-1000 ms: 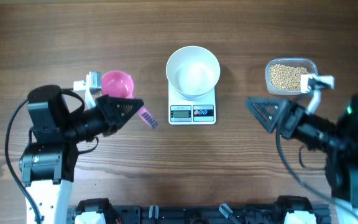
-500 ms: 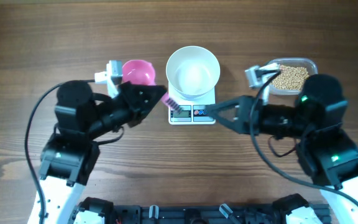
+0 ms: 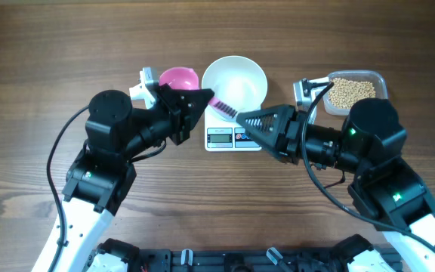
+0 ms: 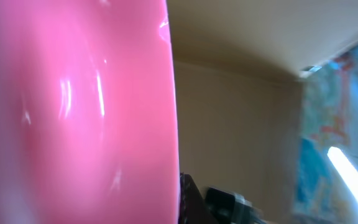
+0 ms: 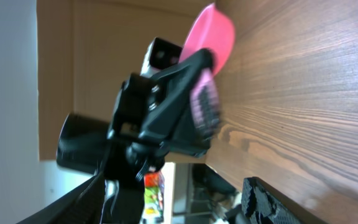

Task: Scoop item into bowl and weigh 150g on scale
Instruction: 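Carry the scoop toward center and bring the right gripper to meet it, then grasp the scoop handle with the right gripper above the scale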

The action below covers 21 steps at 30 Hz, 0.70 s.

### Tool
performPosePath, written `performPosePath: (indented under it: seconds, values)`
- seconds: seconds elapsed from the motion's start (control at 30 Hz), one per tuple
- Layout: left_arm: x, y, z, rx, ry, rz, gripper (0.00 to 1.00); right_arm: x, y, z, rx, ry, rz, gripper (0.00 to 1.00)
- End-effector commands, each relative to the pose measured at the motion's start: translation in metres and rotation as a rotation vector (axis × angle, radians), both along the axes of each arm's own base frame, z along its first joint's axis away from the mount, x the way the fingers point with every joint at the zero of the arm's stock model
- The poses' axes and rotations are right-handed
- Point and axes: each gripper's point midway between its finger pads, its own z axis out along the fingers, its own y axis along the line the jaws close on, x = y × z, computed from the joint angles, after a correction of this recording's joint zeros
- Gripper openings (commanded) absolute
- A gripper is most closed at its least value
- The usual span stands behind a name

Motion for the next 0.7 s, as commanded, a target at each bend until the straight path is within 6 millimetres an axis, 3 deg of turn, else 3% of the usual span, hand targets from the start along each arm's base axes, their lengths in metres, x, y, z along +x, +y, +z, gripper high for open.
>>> performPosePath:
  seconds: [0.0,0.13,0.4,0.5,0.57,0.67]
  values:
    - [-0.001,-0.007,0.027,-0.085,-0.038,-0.003,0.04,0.014,0.002,-0.006,0.019,0.096,-0.06,0.73]
    - [-0.004,-0.013,0.034,-0.098,-0.068,-0.022,0.04,0.02,0.01,-0.012,0.02,0.117,-0.042,0.73]
    - [0.003,-0.01,0.03,-0.022,-0.15,0.004,0.04,0.023,0.024,0.005,0.102,0.094,0.033,0.72]
    - [0.003,-0.01,0.03,-0.023,-0.153,0.004,0.04,0.023,0.023,0.004,0.106,0.107,0.026,0.64]
    - [0.003,-0.01,0.03,-0.023,-0.153,0.003,0.04,0.025,0.023,0.004,0.114,0.128,0.015,0.53]
    - [0.001,-0.012,0.031,-0.025,-0.159,-0.013,0.04,0.027,0.024,0.003,0.123,0.151,0.011,0.53]
